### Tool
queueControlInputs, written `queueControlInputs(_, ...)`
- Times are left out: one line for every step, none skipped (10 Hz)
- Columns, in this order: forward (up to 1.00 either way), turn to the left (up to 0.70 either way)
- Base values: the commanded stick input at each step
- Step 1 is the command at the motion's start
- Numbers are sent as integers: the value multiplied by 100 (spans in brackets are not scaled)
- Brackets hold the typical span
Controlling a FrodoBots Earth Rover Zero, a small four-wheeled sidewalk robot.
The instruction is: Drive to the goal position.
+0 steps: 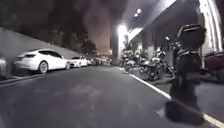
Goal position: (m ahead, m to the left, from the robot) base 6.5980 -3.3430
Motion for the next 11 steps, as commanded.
queueControlInputs(45,0)
queueControlInputs(45,0)
queueControlInputs(45,0)
queueControlInputs(45,0)
queueControlInputs(45,0)
queueControlInputs(45,0)
queueControlInputs(45,0)
queueControlInputs(45,0)
queueControlInputs(45,0)
queueControlInputs(45,0)
queueControlInputs(45,0)
